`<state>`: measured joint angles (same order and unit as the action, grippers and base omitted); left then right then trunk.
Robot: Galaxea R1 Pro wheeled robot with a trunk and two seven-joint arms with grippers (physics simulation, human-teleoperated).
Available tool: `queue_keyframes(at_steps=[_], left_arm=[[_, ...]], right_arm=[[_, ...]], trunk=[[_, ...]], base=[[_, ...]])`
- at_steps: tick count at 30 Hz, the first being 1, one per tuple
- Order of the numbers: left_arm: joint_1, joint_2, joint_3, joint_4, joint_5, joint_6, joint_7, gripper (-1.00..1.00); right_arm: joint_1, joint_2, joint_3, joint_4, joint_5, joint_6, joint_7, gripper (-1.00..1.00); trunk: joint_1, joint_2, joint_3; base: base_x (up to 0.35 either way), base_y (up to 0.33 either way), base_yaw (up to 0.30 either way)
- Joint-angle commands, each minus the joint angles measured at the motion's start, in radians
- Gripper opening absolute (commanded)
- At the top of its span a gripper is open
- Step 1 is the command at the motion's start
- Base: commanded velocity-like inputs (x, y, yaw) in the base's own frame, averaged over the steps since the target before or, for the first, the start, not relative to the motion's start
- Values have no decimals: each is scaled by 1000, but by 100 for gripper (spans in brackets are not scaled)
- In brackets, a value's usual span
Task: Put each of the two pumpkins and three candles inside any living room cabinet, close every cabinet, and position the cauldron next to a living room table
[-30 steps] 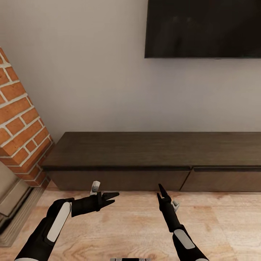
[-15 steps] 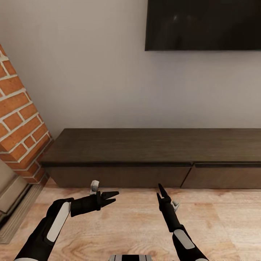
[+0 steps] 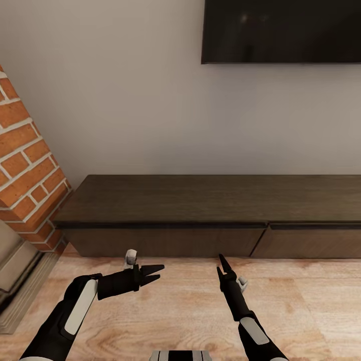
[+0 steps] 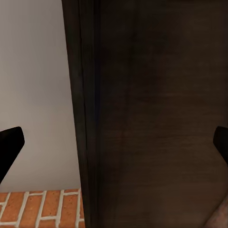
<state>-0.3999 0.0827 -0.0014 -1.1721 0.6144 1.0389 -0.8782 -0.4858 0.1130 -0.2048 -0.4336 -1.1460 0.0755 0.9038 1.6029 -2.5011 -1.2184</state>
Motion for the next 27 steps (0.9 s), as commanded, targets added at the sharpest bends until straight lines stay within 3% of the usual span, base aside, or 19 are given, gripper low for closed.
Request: queue_keyframes(at_steps=[1,17,23,27], left_arm=[[0,1,0,0,-1,3,-4,100],[2,0,0,0,-1,3,-4,100],[34,3,2,4,-9,3,-7,100],[70,3,3,8,-15,1,-4,100]], right_arm=[[0,1,-2,0,-7,8,4,100],[0,1,-1,0,-5,8,4,100],[0,41,4,0,3,7,4,100],[0,42,4,0,2,7,4,100]], trunk=[[0,0,-1],[0,0,-1],[0,0,-1],[0,0,-1]], base=[[0,0,0],[124,21,0],[89,34,0],[78,33,0]])
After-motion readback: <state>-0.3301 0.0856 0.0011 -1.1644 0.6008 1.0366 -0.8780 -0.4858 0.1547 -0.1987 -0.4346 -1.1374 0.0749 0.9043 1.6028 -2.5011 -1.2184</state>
